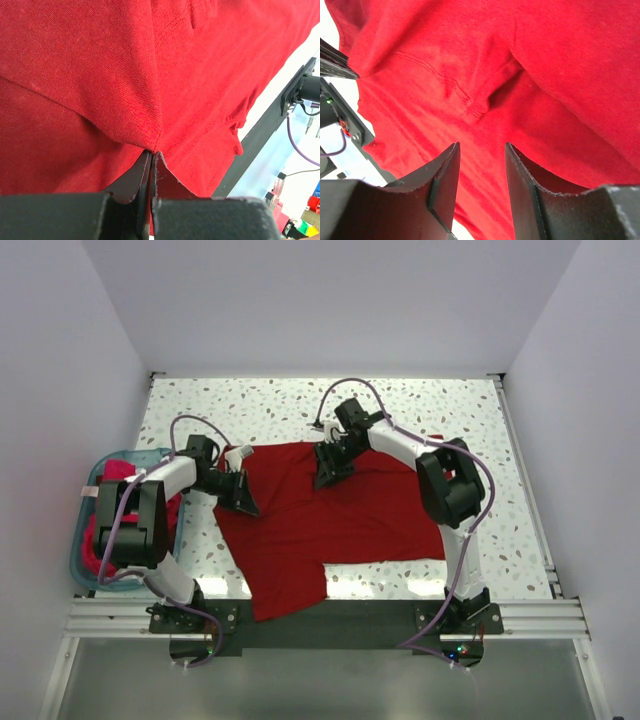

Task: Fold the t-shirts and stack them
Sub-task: Fold the tshirt

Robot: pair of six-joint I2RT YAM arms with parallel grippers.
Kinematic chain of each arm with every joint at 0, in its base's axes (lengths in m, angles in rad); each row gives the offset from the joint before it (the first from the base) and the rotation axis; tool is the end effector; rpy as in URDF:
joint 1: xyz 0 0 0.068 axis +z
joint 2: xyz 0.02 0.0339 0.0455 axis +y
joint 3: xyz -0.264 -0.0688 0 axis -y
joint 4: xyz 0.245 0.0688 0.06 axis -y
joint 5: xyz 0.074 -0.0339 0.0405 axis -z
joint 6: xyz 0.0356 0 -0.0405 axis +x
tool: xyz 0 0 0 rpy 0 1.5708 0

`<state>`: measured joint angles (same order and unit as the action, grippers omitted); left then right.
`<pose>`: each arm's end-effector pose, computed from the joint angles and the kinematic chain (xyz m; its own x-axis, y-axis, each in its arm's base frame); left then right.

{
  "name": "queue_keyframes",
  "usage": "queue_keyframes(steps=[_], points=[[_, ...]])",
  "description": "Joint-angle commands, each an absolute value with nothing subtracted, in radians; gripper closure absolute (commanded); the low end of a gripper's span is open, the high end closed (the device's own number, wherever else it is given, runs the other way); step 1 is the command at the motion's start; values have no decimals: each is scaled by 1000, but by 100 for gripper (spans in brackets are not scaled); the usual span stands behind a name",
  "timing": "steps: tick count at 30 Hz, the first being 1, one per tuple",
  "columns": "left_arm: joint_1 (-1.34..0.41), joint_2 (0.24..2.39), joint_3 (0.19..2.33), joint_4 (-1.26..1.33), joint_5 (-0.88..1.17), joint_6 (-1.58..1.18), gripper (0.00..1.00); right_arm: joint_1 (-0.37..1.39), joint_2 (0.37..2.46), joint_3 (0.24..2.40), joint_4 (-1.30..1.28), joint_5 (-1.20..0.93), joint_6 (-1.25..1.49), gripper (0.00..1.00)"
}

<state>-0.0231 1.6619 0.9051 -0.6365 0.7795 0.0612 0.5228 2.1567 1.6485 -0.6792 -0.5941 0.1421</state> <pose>0.2802 -0.0315 0.1541 -0.9736 0.0660 -0.2185 0.2004 0.7055 -0.6798 0.3781 0.2409 0.1707 -0.8797 -0.3715 -0.2968 -0.4754 0.6728 0.5669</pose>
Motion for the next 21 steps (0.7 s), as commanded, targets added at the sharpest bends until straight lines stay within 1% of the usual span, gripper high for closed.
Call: queue_keyframes(steps=[1, 5, 13, 21], points=[[-23, 1660, 908, -612, 788, 40, 100, 543, 2121, 1644, -637, -630, 199, 56], [-23, 1651, 907, -609, 787, 35, 100, 571, 2134, 1637, -623, -623, 216, 58], [-23, 1637, 902, -600, 784, 25, 100, 597, 2161, 1620, -614, -560, 218, 58], [-25, 1644, 902, -597, 778, 25, 100, 603, 2189, 1629, -594, -571, 241, 60]])
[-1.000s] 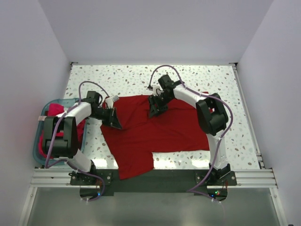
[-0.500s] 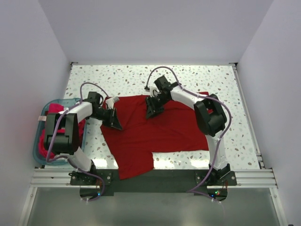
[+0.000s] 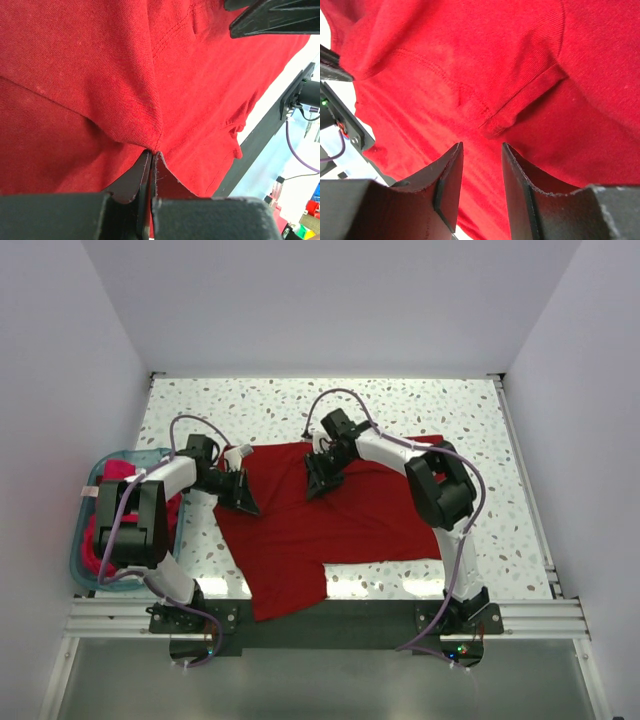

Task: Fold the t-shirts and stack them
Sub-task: Fold the tshirt

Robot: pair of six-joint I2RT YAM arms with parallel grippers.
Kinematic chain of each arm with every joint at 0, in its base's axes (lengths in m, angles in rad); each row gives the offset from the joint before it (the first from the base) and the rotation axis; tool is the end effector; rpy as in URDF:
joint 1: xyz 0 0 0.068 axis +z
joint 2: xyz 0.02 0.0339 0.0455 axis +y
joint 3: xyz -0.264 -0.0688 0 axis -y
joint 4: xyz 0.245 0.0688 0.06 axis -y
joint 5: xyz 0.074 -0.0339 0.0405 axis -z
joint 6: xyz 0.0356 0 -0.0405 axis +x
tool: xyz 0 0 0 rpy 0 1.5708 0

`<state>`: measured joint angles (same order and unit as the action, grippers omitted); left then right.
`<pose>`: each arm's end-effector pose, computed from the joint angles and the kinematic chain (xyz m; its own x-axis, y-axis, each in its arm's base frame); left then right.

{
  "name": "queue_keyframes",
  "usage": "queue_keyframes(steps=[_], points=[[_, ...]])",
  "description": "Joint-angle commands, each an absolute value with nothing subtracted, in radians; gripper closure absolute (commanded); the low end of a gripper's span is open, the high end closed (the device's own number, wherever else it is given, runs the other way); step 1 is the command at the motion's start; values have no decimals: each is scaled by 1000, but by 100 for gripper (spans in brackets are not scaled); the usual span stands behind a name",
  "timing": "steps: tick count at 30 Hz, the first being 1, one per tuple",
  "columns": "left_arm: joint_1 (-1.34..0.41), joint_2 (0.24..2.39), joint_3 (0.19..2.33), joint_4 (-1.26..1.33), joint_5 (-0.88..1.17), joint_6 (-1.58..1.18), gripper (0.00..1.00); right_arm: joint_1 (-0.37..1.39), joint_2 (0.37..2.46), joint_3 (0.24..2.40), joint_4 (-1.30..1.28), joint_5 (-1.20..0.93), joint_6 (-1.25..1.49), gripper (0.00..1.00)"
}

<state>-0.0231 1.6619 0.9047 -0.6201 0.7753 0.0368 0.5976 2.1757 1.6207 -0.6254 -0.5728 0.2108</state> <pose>0.2818 -0.0314 0.1542 -0.9749 0.0488 -0.2174 0.1870 0.7096 -0.6793 0.3608 0.2689 0.1564 -0.8822 -0.3877 -0.2673 -0.4692 0.6747 0.5697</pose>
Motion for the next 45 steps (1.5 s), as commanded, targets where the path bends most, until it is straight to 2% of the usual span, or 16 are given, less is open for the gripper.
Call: queue_keyframes(steps=[1, 13, 16, 17, 20, 28, 30, 32, 40, 45], points=[[-25, 1646, 902, -595, 778, 25, 100, 603, 2192, 1629, -591, -571, 244, 60], [-25, 1652, 900, -592, 784, 25, 100, 604, 2229, 1675, -565, -575, 281, 63], [-25, 1652, 900, -592, 784, 26, 100, 604, 2230, 1687, -578, -577, 279, 71], [-25, 1649, 902, -597, 784, 28, 100, 604, 2230, 1692, -584, -583, 275, 78], [-25, 1643, 904, -604, 779, 31, 100, 604, 2209, 1684, -600, -588, 267, 88], [-25, 1628, 910, -617, 772, 41, 100, 604, 2164, 1681, -643, -589, 230, 93], [-25, 1628, 911, -620, 772, 43, 100, 604, 2167, 1692, -649, -588, 230, 82], [-25, 1632, 911, -618, 772, 41, 100, 604, 2174, 1701, -646, -586, 236, 79], [-25, 1631, 911, -620, 776, 43, 100, 604, 2195, 1706, -623, -601, 267, 99], [-23, 1623, 916, -624, 775, 46, 100, 604, 2174, 1709, -635, -620, 267, 100]])
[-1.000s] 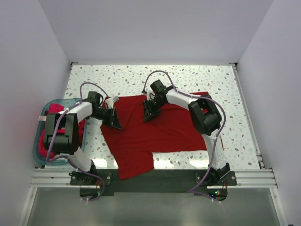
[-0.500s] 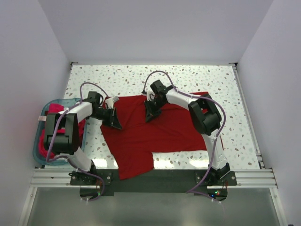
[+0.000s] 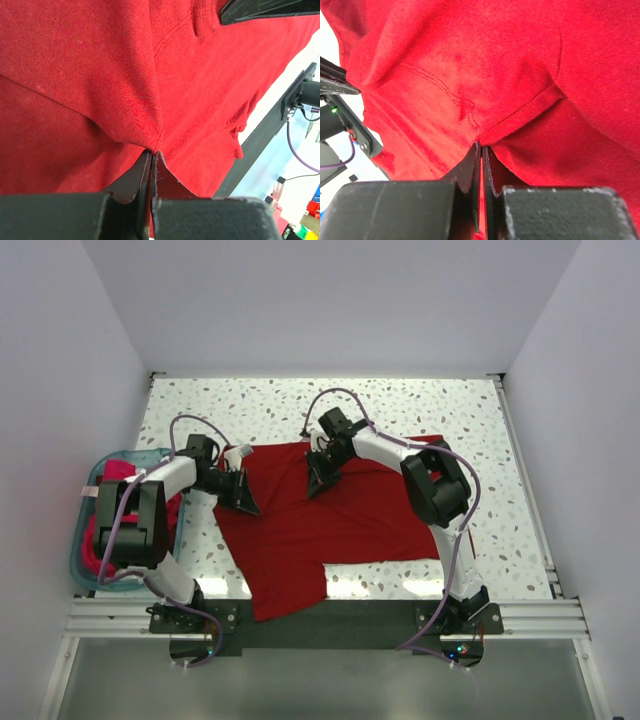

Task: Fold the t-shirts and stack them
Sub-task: Fold the tshirt

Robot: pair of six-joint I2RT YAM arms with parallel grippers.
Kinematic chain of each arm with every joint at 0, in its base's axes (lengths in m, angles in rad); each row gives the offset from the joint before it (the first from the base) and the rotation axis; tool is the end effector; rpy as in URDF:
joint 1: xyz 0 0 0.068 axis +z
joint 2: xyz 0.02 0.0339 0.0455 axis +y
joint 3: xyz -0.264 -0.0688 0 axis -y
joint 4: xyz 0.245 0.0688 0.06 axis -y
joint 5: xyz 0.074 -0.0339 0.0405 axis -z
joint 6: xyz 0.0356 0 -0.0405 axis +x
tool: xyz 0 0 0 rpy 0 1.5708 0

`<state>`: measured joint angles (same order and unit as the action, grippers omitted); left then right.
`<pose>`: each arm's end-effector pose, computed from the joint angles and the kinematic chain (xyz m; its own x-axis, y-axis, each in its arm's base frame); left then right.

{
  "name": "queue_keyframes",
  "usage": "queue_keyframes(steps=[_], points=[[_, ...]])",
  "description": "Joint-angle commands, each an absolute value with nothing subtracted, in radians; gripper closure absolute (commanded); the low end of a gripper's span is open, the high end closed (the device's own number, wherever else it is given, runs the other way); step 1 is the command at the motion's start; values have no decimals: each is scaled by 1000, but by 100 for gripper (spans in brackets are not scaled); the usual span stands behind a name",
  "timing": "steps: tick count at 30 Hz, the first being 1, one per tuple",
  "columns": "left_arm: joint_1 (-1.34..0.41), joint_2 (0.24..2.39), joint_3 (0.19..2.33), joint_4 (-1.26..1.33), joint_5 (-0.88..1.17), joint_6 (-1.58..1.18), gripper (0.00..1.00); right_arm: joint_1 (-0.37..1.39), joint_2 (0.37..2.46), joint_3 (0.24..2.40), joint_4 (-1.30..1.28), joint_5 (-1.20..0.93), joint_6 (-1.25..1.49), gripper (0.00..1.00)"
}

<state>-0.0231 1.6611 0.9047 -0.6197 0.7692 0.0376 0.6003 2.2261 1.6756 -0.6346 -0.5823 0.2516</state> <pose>0.2818 -0.0313 0.1542 -0.9745 0.0495 -0.2190 0.1879 0.7138 -0.6747 0.3686 0.2761 0.1497 -0.9004 -0.3644 -0.2375 -0.4320 0.6846 0.5872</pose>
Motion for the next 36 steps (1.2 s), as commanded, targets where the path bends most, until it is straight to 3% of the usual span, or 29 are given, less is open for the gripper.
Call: queue_keyframes(steps=[1, 11, 36], points=[[-23, 1620, 917, -630, 773, 49, 100, 604, 2166, 1710, -640, -620, 264, 100], [-41, 1560, 968, -727, 742, 147, 100, 592, 2137, 1730, -732, -589, 183, 100], [-83, 1681, 950, -727, 706, 104, 100, 584, 2169, 1704, -813, -502, 97, 100]])
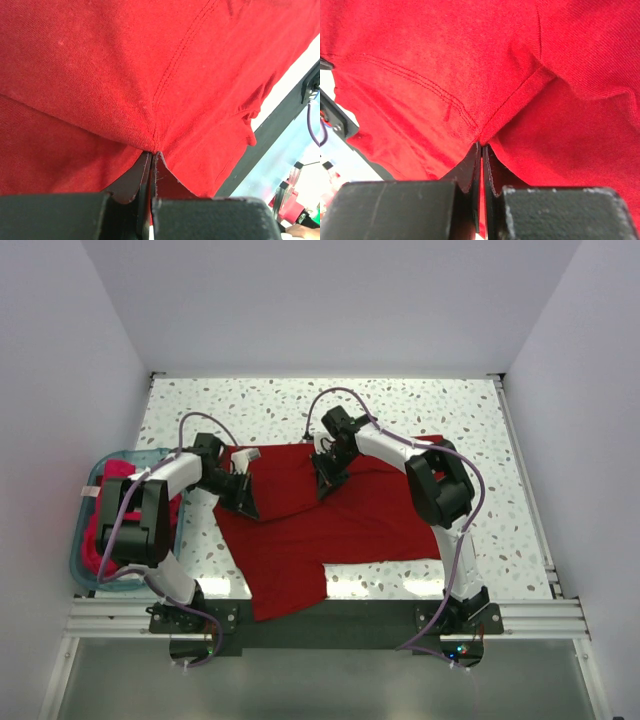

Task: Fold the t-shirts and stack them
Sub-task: Fold the tshirt

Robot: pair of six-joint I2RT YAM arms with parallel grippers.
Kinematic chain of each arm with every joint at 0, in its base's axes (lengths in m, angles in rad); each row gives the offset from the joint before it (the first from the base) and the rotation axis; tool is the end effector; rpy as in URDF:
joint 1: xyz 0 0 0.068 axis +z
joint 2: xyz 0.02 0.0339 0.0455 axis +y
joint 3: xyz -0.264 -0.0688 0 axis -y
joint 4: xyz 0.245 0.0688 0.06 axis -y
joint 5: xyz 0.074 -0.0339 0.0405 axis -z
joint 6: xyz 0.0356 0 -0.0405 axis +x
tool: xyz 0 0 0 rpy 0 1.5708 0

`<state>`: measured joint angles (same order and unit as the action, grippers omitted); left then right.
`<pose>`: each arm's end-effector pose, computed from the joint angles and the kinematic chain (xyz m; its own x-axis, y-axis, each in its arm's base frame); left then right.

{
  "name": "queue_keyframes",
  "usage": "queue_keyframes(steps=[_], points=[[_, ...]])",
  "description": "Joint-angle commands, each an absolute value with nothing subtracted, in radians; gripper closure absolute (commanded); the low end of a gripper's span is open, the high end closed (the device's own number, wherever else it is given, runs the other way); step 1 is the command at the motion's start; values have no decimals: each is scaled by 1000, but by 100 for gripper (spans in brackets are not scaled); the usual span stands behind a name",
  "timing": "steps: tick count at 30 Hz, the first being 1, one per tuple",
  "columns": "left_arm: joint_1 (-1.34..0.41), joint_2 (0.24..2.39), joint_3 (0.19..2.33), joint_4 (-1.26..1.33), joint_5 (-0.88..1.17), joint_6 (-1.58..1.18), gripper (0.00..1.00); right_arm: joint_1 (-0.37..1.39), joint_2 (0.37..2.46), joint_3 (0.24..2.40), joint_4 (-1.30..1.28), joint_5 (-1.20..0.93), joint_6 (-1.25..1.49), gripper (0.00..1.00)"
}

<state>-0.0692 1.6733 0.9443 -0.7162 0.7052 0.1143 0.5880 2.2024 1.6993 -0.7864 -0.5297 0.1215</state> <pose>0.2801 -0.0425 0.1574 -0.9680 0.1542 -0.1978 0.2457 0.7413 -0.6246 0.3632 0.2638 0.1604 -0.8656 -0.4514 -0.2167 -0.4941 0.7001 0.5155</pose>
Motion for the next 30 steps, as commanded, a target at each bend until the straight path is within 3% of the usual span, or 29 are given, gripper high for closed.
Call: queue_keyframes(steps=[1, 24, 26, 27, 29, 30], points=[[-92, 1683, 948, -727, 704, 104, 100, 584, 2169, 1703, -813, -497, 95, 100], [-160, 1709, 948, -716, 667, 86, 100, 581, 2154, 1675, -819, -463, 54, 100], [-160, 1707, 951, -721, 687, 100, 88, 581, 2160, 1686, -840, -485, 42, 100], [-160, 1704, 962, -730, 701, 110, 74, 580, 2172, 1712, -859, -497, 34, 95], [-152, 1683, 983, -750, 730, 136, 66, 577, 2169, 1739, -905, -523, 6, 83], [-134, 1666, 1008, -765, 759, 170, 63, 565, 2145, 1749, -934, -556, -33, 71]])
